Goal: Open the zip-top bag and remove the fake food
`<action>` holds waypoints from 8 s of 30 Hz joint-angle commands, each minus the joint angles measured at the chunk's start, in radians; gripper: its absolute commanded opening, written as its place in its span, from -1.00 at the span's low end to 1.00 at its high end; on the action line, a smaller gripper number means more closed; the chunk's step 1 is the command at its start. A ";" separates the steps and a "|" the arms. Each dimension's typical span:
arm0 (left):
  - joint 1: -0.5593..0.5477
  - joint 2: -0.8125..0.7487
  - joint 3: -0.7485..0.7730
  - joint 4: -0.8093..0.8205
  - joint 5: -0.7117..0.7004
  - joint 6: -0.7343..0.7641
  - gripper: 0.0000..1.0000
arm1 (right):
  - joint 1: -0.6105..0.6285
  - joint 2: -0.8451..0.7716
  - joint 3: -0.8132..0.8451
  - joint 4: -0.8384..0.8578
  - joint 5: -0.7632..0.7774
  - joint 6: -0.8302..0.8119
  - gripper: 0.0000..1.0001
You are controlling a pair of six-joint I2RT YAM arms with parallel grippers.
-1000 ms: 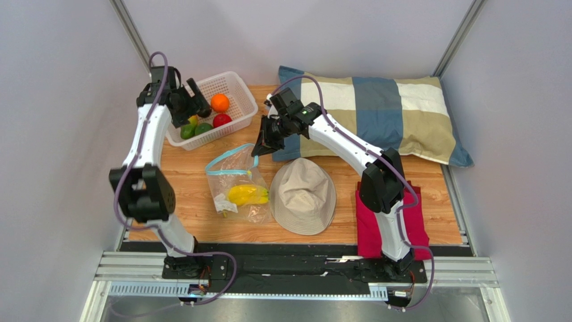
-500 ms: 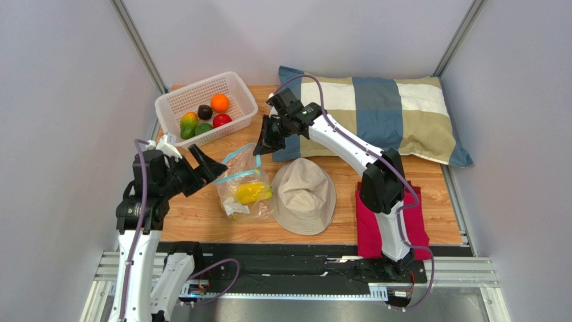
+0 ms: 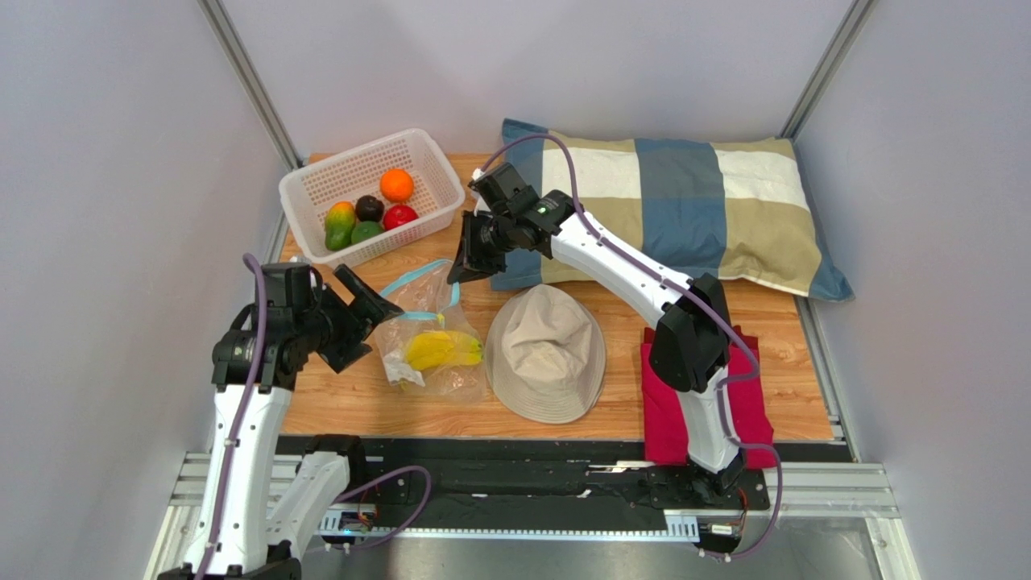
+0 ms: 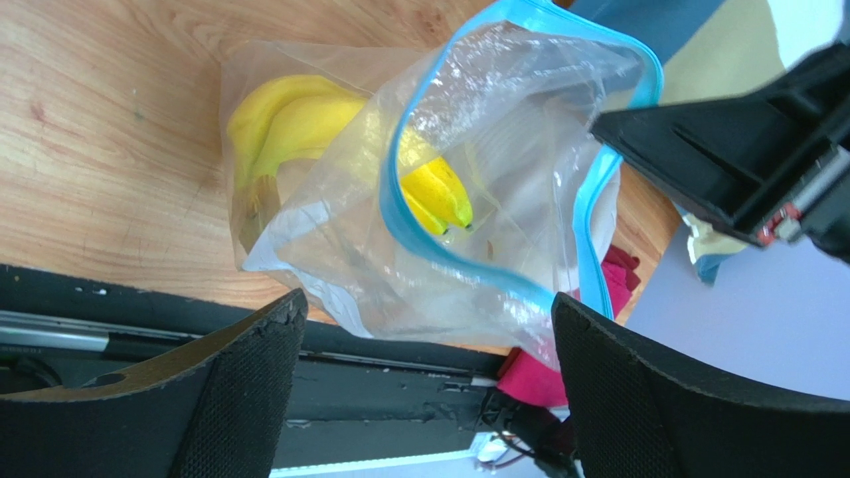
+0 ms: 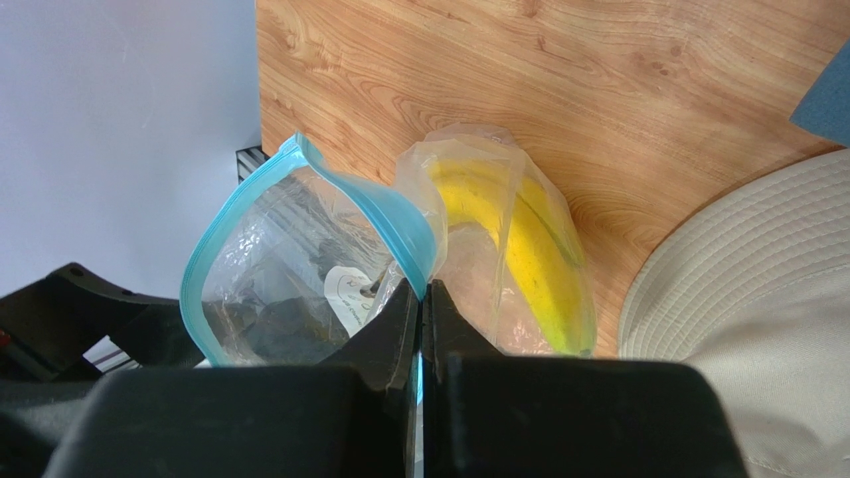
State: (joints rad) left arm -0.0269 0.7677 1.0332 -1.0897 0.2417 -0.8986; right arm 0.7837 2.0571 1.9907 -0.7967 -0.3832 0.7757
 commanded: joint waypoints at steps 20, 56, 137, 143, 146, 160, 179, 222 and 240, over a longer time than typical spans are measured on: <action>-0.024 0.090 -0.019 0.059 -0.001 -0.116 -0.07 | 0.052 -0.058 0.115 -0.033 0.092 -0.113 -1.00; -0.025 0.142 0.001 0.409 0.298 0.303 -1.00 | 0.111 -0.100 0.276 -0.171 0.225 -0.382 -0.79; 0.051 0.126 0.048 0.134 -0.220 0.452 0.81 | 0.054 0.156 0.174 -0.124 0.055 -0.024 -1.00; 0.105 0.143 0.004 0.207 0.076 0.441 0.98 | -0.052 0.173 0.220 -0.046 -0.135 0.092 -1.00; 0.107 0.163 -0.077 0.350 0.366 0.458 0.98 | -0.086 0.161 0.214 -0.029 -0.190 0.119 -1.00; 0.107 0.321 -0.196 0.672 0.594 0.317 0.46 | -0.106 0.075 0.063 0.047 -0.376 0.142 -0.95; 0.107 0.269 -0.246 0.616 0.576 0.382 -1.00 | -0.051 0.109 0.003 0.070 -0.431 0.186 -0.16; 0.108 0.253 -0.275 0.398 0.007 0.273 -1.00 | -0.100 0.137 0.025 -0.042 -0.387 0.011 -1.00; 0.117 0.082 -0.179 0.383 -0.476 0.349 -1.00 | -0.006 0.023 0.147 -0.423 0.003 -0.394 -1.00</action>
State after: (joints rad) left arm 0.0818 0.8627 0.8146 -0.7174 -0.0811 -0.5846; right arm 0.7166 2.1418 2.0632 -1.1503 -0.4862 0.4610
